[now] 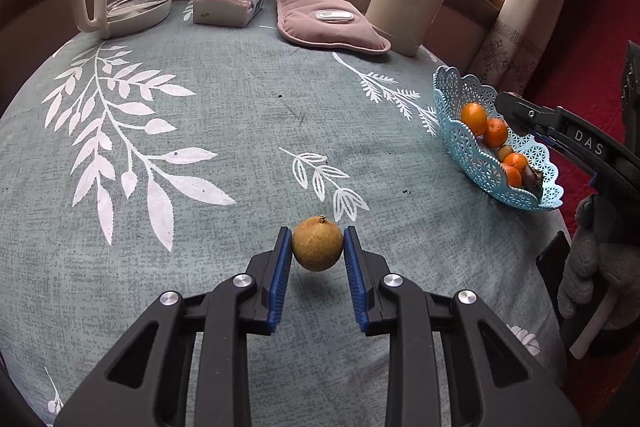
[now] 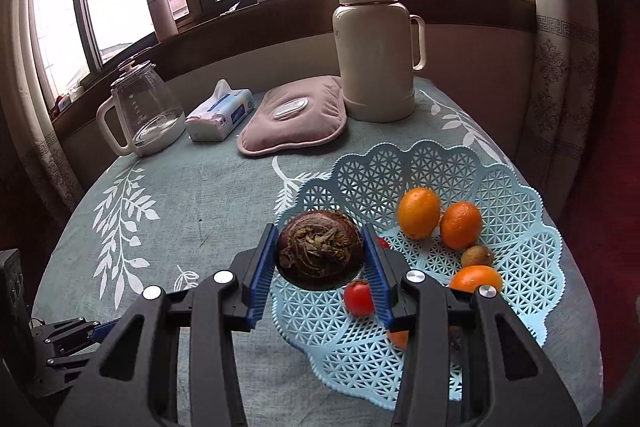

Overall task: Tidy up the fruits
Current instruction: 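Carry the dark brown fruit into the basket and open the right tool, then carry the yellow fruit into the basket and open the left tool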

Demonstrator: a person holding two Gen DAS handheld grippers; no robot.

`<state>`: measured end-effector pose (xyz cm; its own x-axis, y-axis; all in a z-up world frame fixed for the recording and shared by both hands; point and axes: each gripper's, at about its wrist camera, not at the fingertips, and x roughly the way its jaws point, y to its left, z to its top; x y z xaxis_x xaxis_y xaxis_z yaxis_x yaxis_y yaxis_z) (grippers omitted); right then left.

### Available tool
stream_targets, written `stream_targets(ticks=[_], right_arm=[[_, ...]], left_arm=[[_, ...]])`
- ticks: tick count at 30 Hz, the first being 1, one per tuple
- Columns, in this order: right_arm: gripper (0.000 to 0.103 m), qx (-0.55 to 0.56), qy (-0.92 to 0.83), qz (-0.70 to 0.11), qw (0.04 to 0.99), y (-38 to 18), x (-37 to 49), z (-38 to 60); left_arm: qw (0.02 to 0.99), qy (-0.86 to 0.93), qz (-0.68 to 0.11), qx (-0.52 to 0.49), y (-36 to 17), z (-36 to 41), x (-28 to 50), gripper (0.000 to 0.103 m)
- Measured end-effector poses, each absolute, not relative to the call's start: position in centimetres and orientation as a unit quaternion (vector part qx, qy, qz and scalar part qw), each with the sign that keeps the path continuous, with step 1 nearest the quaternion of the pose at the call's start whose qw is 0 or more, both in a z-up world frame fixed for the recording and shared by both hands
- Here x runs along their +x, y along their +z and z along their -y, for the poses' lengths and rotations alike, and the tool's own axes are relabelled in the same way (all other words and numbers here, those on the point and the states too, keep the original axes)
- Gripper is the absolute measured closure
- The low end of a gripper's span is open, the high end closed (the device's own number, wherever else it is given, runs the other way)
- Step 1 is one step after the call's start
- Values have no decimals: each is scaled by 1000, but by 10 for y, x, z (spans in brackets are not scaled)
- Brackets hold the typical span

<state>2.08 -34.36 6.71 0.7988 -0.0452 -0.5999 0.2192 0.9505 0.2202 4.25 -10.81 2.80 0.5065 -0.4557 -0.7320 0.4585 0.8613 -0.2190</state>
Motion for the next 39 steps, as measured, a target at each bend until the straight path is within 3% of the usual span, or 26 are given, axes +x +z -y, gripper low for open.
stream_targets(ticks=[10,12,14,24,39], right_arm=[[59,202,-98,-339,914,40,25,388],[55,208,-103,-334,914,39,24,391],[44,219,-106,-326,914,40,21,396],[43,253,-141,-275,917,56,0,419],[39,275,-167,-250,913,61,-10,436]], left_arm=[[868,-269,-417,9,35,120,43,76],[868,-270,-416,9,36,122,43,76],[867,-273,-416,8,38,124,44,76],[864,-307,-399,11,61,151,45,76],[838,-394,-376,38,75,251,42,76]])
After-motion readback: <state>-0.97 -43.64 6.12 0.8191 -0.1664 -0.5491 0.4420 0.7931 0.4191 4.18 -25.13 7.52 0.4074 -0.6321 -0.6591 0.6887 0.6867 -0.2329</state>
